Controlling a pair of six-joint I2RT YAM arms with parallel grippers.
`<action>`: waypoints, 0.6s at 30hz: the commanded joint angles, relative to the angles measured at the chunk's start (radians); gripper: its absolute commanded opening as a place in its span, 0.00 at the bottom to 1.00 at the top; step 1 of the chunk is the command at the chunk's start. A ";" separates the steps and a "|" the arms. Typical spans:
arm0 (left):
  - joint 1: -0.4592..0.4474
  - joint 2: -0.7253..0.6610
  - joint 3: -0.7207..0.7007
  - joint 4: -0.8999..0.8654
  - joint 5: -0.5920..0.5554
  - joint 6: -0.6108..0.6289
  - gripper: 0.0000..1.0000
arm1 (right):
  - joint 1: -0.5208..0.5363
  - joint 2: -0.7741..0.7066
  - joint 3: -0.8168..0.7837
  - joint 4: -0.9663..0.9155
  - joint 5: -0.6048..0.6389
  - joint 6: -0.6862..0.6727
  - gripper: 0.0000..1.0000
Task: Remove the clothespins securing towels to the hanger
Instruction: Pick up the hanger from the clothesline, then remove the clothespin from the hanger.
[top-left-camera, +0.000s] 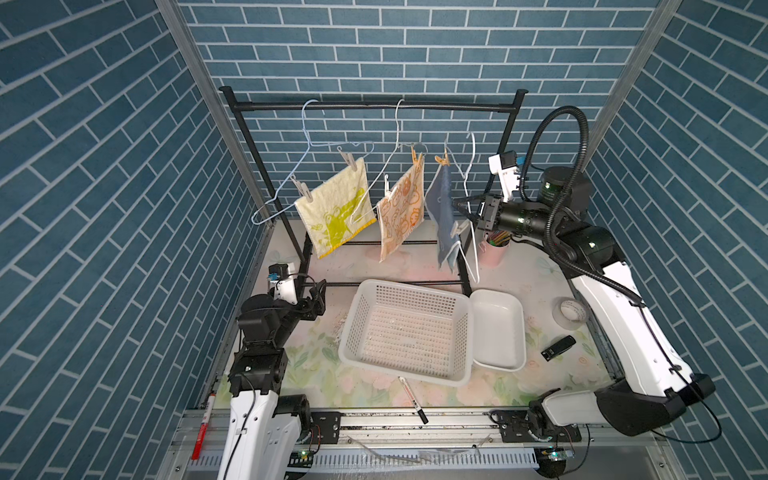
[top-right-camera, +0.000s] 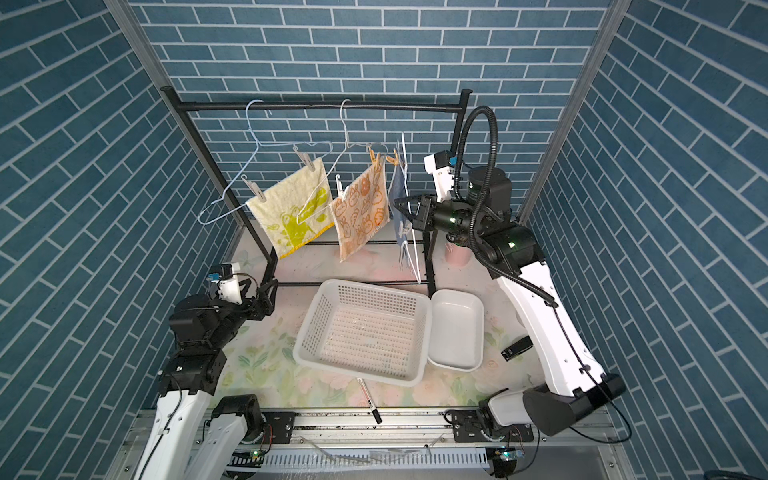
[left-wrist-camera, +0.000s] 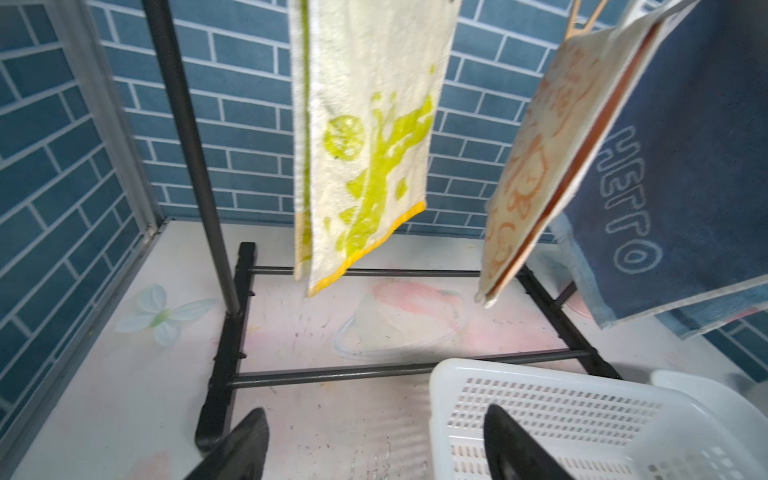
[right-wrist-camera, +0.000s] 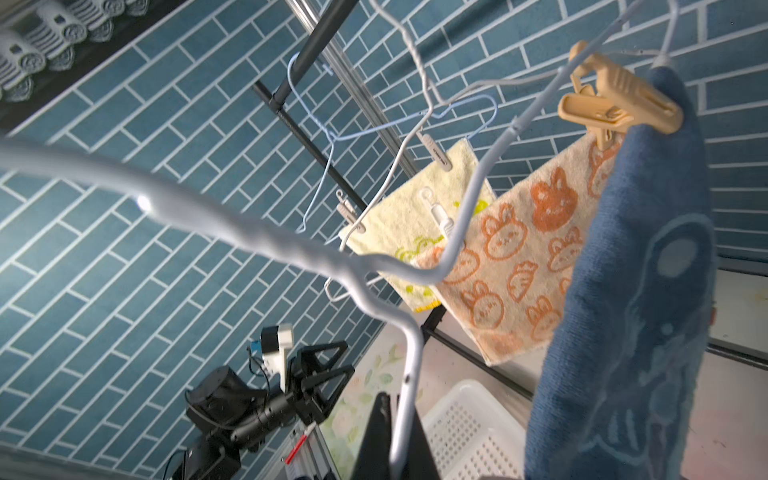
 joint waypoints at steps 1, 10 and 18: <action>0.001 -0.023 0.081 0.031 0.151 0.054 0.78 | -0.009 -0.063 0.011 -0.166 -0.080 -0.122 0.00; -0.106 0.072 0.363 -0.059 0.315 0.170 0.71 | -0.097 -0.102 -0.017 -0.316 -0.356 -0.096 0.00; -0.205 0.163 0.480 -0.127 0.322 0.299 0.71 | -0.123 -0.122 -0.127 -0.306 -0.547 -0.103 0.00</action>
